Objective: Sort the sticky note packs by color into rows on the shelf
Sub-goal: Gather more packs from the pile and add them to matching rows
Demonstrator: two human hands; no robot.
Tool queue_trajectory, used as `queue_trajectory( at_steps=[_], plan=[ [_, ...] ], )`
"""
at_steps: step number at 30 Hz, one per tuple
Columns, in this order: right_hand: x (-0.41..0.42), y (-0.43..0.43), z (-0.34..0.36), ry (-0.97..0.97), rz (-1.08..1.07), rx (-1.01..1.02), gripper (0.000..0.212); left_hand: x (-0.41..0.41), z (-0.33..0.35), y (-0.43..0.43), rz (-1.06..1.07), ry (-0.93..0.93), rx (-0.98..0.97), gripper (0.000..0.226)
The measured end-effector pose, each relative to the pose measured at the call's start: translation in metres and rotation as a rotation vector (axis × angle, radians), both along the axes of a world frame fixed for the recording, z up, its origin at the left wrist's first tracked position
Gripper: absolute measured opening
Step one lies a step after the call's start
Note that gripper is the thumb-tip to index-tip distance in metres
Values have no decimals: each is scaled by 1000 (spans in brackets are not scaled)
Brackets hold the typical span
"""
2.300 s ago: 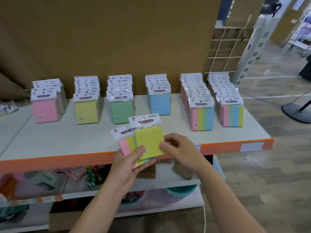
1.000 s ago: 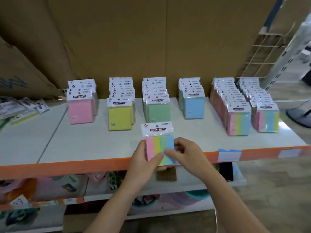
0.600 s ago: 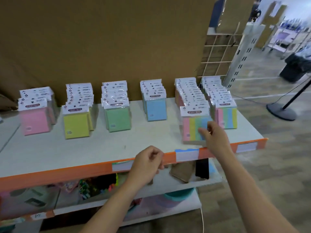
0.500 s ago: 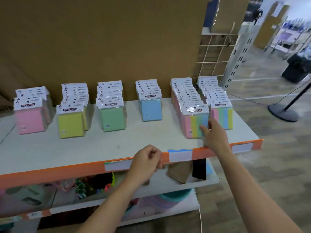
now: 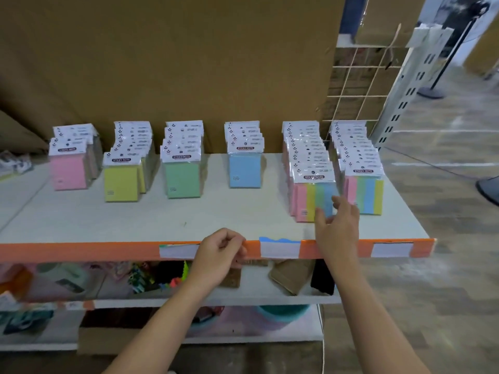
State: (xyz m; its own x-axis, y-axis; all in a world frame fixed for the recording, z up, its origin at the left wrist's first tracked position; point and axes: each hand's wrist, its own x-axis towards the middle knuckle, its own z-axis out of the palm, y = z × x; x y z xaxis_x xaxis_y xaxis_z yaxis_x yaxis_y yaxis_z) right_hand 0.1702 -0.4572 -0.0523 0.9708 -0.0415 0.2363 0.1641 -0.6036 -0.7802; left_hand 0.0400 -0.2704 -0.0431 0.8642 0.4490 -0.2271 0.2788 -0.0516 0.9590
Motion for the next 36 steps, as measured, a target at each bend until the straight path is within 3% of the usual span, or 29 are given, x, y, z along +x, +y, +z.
queue_trajectory(
  at_steps=[4, 8, 16, 23, 30, 36],
  plan=[
    [-22, 9, 4, 48, 167, 198, 12, -27, 4, 14, 95, -31, -132, 20],
    [-54, 35, 3, 172, 348, 364, 17, -73, 2, 45, 223, -84, -164, 23],
    [-132, 138, -8, 360, 669, 347, 19, -212, -12, 146, 607, -79, -153, 26],
    [-237, 279, -6, 410, 839, 313, 24, -355, -16, 245, 778, -70, -136, 21],
    [-315, 401, 20, 415, 901, 310, 21, -437, -5, 339, 842, -93, -106, 20],
    [-325, 498, 39, 445, 892, 288, 20, -440, 4, 419, 785, -125, -64, 19]
  ],
)
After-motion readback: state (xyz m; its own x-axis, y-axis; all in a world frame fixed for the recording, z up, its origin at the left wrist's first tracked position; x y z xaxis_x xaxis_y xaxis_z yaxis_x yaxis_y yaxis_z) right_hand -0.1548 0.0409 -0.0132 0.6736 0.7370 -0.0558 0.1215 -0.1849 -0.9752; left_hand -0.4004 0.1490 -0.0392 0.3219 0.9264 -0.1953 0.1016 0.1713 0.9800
